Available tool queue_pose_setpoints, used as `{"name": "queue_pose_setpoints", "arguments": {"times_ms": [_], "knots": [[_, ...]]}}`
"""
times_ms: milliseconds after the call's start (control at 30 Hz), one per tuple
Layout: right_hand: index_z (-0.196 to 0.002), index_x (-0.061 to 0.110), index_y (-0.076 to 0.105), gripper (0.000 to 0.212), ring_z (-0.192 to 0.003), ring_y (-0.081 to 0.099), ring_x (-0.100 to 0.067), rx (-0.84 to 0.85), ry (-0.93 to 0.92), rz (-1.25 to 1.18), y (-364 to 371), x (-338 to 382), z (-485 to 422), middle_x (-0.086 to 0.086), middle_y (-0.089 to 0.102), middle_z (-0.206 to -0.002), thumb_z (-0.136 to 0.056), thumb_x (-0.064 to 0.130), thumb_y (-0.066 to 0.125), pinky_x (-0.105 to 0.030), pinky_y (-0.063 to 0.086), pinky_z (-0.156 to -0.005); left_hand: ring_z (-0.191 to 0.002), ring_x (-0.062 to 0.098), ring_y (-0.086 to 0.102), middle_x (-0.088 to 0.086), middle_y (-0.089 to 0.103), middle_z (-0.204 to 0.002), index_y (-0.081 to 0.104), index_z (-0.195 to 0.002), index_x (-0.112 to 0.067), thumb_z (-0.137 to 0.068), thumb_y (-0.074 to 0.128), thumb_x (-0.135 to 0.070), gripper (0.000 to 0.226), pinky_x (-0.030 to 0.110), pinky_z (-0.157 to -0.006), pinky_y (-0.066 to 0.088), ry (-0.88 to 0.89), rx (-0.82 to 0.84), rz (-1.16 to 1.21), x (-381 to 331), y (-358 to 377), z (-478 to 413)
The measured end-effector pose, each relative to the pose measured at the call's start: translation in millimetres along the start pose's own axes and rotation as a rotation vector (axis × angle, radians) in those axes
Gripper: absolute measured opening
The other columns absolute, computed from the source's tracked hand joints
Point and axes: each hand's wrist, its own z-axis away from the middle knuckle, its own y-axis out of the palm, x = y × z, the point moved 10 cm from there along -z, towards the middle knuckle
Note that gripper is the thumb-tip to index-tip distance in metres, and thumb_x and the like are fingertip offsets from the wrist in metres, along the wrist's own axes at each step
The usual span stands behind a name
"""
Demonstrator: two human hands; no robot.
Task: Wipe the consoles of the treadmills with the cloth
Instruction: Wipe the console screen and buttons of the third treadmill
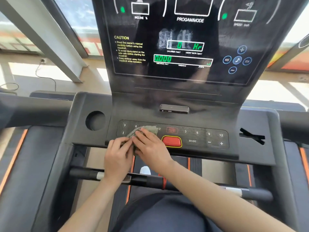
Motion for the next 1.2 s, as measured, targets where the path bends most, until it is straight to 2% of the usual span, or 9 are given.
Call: {"name": "queue_pose_setpoints", "arguments": {"times_ms": [167,267,367,467,600,733,900,1067,1200], "knots": [[-0.108,0.01,0.073,0.025,-0.119,0.06,-0.029,-0.065,-0.026,0.0,-13,8,16,-0.007,0.068,-0.122,-0.085,0.009,0.064,-0.038,0.047,-0.099,-0.087,0.02,0.065,-0.001,0.072,-0.097,0.079,-0.09,-0.01,-0.081,0.07,-0.01,0.013,0.018,-0.087,0.046,0.027,0.034,0.155,-1,-5,4],[-0.103,0.009,0.074,0.025,-0.115,0.06,-0.027,-0.102,0.012,-0.006,-25,-9,42,-0.006,0.07,-0.118,-0.081,0.0,0.068,-0.037,0.047,-0.099,-0.087,0.019,0.066,-0.004,0.073,-0.093,0.078,-0.088,-0.012,-0.079,0.07,-0.01,0.012,0.026,-0.082,0.052,0.113,0.096,0.218,-21,5,6],[-0.099,0.007,0.073,0.02,-0.108,0.065,-0.027,-0.146,0.089,0.006,-41,-32,76,-0.006,0.071,-0.115,-0.082,-0.002,0.069,-0.04,0.052,-0.093,-0.094,0.02,0.062,-0.001,0.07,-0.1,0.078,-0.097,-0.01,-0.08,0.072,-0.009,0.019,0.029,-0.088,0.051,0.134,0.101,0.243,-32,15,3],[-0.095,0.008,0.073,0.022,-0.1,0.066,-0.027,-0.216,0.232,0.064,-69,-65,116,-0.004,0.072,-0.112,-0.08,-0.005,0.065,-0.04,0.054,-0.088,-0.1,0.024,0.061,0.003,0.069,-0.107,0.077,-0.107,-0.009,-0.082,0.073,-0.009,0.025,0.034,-0.091,0.051,0.168,0.093,0.234,-45,28,-3],[-0.091,0.006,0.072,0.024,-0.091,0.064,-0.029,-0.315,0.507,0.188,-110,-109,164,-0.006,0.072,-0.104,-0.075,-0.009,0.061,-0.039,0.053,-0.084,-0.096,0.026,0.061,0.002,0.07,-0.105,0.078,-0.107,-0.011,-0.083,0.075,-0.011,0.024,0.038,-0.083,0.05,0.279,0.103,0.189,-62,43,0],[-0.106,0.003,0.072,0.029,-0.098,0.056,-0.031,-0.387,0.674,0.288,-127,-127,189,-0.011,0.071,-0.111,-0.083,-0.005,0.056,-0.046,0.054,-0.086,-0.095,0.026,0.06,0.002,0.07,-0.104,0.078,-0.108,-0.012,-0.083,0.076,-0.01,0.025,0.038,-0.082,0.05,0.315,0.082,0.164,-62,43,2],[-0.125,0.007,0.067,0.04,-0.114,0.053,-0.036,-0.267,0.647,0.202,-87,-98,161,-0.014,0.062,-0.132,-0.086,0.017,0.067,-0.047,0.044,-0.102,-0.092,0.026,0.062,0.001,0.071,-0.103,0.078,-0.108,-0.014,-0.084,0.077,-0.011,0.025,0.039,-0.077,0.049,0.346,0.064,0.156,-64,44,3],[-0.147,0.022,0.048,0.057,-0.119,0.046,-0.034,-0.081,0.537,0.162,-44,-54,109,0.002,0.042,-0.155,-0.091,0.026,0.057,-0.046,0.041,-0.099,-0.092,0.026,0.062,0.001,0.071,-0.105,0.078,-0.11,-0.014,-0.086,0.077,-0.012,0.025,0.039,-0.075,0.049,0.355,0.037,0.151,-64,43,4],[-0.146,0.021,0.048,0.052,-0.114,0.051,-0.03,-0.043,0.44,0.207,-39,-33,85,0.003,0.045,-0.153,-0.095,0.028,0.049,-0.041,0.045,-0.087,-0.092,0.025,0.062,0.001,0.071,-0.105,0.077,-0.112,-0.014,-0.086,0.077,-0.012,0.026,0.039,-0.075,0.05,0.362,0.025,0.146,-63,41,4]]}}
